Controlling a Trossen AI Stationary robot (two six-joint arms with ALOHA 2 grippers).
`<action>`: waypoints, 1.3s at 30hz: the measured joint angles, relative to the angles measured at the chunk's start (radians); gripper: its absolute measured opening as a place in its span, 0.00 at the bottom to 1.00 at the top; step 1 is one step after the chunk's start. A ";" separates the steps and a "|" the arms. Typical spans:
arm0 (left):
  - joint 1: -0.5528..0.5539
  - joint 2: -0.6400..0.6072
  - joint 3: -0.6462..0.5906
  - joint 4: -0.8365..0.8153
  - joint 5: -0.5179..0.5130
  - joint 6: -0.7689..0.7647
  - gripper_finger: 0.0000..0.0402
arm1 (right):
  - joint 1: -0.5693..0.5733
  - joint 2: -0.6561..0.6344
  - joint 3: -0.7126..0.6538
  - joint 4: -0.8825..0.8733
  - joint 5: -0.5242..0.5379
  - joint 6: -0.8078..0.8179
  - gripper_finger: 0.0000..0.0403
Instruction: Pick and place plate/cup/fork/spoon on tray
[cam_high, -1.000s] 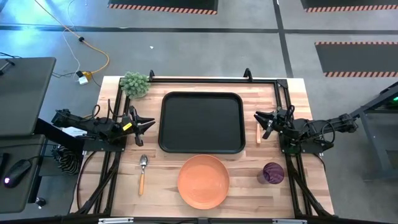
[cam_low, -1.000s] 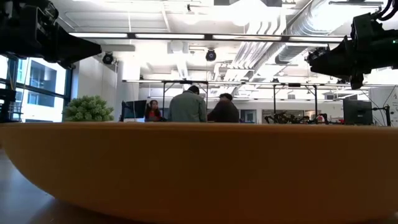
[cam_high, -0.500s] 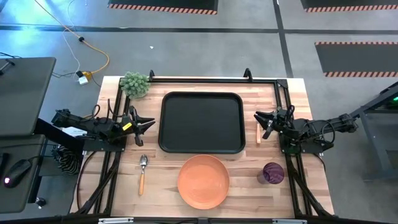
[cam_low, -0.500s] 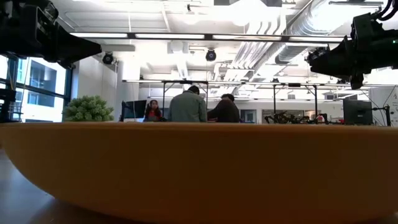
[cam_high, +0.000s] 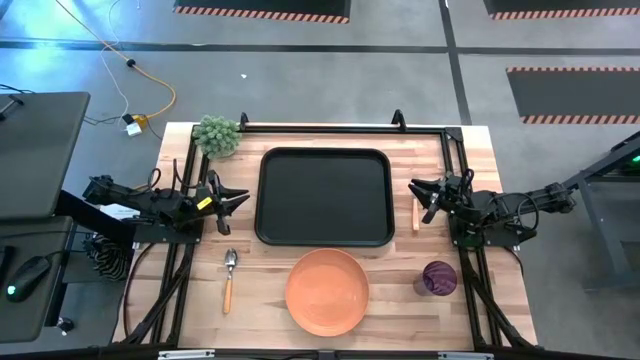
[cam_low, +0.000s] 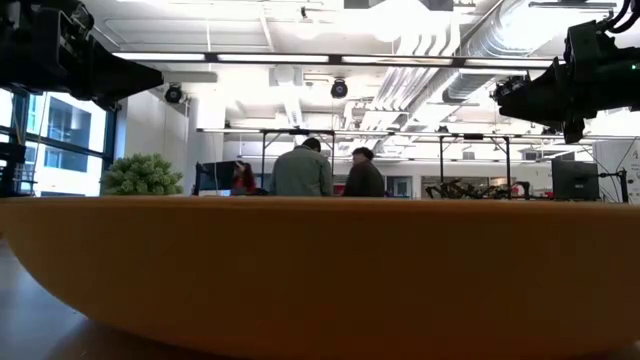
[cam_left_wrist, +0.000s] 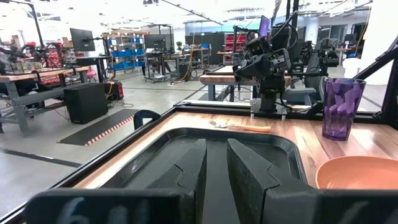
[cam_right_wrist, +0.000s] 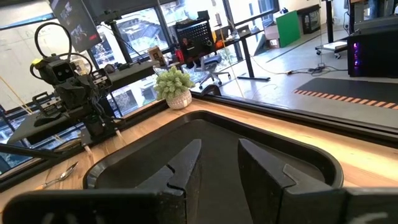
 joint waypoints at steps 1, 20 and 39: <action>0.000 0.000 0.000 0.000 0.000 0.000 0.14 | 0.000 0.000 0.000 0.008 0.000 -0.001 0.24; 0.000 0.000 0.000 0.000 0.000 -0.001 0.14 | 0.000 0.000 0.178 0.239 -0.199 -0.060 0.24; 0.000 0.000 0.000 0.000 0.000 0.000 0.14 | 0.001 0.387 0.819 -0.466 -0.447 0.540 0.24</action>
